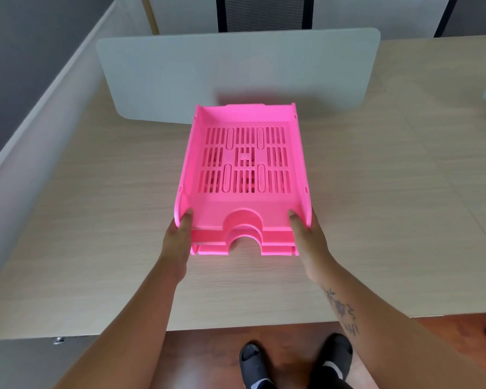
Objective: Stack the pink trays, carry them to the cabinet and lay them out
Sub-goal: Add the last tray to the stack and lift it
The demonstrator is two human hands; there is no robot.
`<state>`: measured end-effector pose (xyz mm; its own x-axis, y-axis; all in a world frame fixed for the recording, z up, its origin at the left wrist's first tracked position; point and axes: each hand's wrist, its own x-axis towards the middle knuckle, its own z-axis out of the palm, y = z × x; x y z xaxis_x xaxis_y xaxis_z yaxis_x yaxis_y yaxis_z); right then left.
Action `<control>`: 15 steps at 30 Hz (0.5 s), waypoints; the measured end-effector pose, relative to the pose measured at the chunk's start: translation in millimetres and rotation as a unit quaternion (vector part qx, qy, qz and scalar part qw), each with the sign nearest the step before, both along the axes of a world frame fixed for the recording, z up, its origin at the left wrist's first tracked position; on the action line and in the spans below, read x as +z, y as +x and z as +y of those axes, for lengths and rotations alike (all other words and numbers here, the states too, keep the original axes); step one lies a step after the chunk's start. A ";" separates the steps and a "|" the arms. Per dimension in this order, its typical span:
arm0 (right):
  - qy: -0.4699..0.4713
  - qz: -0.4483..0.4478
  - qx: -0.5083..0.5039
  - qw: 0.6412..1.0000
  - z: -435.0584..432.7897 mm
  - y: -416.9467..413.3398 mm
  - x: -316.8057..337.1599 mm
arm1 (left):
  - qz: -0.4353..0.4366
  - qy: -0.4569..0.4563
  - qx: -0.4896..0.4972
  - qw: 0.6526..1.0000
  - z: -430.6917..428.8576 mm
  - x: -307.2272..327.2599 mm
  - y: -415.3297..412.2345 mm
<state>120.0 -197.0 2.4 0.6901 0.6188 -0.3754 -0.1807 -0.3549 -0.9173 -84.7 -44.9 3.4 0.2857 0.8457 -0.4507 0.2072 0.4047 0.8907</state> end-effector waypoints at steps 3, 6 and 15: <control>0.011 -0.004 -0.015 1.000 5.6 -0.1 1.4 | 0.005 -0.004 0.022 1.000 4.0 0.7 5.9; 0.010 -0.001 -0.013 1.000 5.7 1.3 3.2 | 0.021 -0.004 0.044 0.999 5.3 4.3 10.0; 0.013 -0.001 -0.030 0.999 6.7 11.2 5.1 | 0.027 0.017 0.041 0.999 -6.8 6.0 15.3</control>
